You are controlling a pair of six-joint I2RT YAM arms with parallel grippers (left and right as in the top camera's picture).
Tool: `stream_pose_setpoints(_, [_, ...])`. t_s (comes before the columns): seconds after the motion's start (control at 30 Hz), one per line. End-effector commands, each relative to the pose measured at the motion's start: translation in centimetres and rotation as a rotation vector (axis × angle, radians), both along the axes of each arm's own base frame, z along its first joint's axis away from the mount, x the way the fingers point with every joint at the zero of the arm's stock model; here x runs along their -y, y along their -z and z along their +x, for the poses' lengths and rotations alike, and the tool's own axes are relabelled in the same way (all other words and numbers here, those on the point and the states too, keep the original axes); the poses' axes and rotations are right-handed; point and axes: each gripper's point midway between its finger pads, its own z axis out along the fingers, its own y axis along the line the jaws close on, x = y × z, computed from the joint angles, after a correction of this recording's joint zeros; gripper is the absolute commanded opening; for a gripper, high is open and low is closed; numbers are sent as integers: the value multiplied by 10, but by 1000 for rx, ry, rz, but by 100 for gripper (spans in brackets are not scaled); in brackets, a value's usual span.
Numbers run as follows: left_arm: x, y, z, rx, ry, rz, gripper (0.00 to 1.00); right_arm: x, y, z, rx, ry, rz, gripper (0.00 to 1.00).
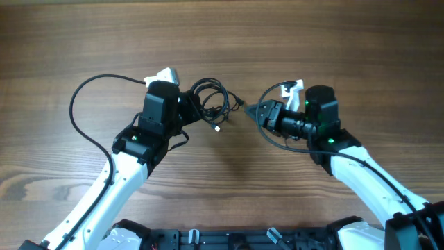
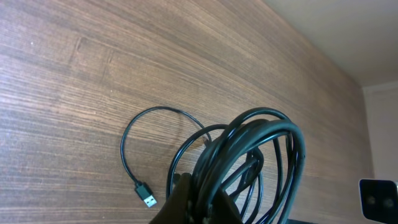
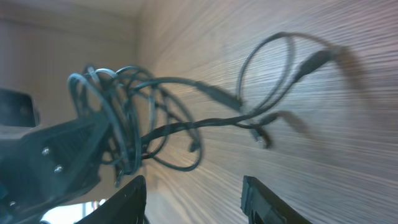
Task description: Untangle cables
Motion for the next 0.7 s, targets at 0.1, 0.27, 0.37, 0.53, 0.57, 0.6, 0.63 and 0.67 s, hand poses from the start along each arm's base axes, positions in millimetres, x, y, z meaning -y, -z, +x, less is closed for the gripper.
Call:
stream_pose_setpoints(0.1, [3,-8,5,43,25,18,4,-36,-18,-10,67,-50,28,45])
stream_pose_setpoints(0.27, [5,-8,3,38,34,4,4,-40,-15,-9,80,-26,-1,46])
stream_pose_setpoints(0.37, [9,-8,1,29,56,-13,4,-37,-14,-5,87,1,-16,46])
stream_pose_setpoints(0.53, [5,0,-4,-6,47,9,80,-35,-7,-8,61,2,-32,70])
stream_pose_setpoints(0.57, [2,3,-5,-17,36,23,92,-31,0,-7,38,22,-57,76])
stream_pose_setpoints(0.6, [-4,7,-6,-31,13,50,99,-26,8,-7,13,47,-88,84])
stream_pose_setpoints(0.63, [-8,10,-7,-40,-1,66,100,-22,14,-7,-7,67,-114,90])
stream_pose_setpoints(0.67, [-11,13,-9,-54,-12,83,100,-14,25,-8,-39,99,-159,92])
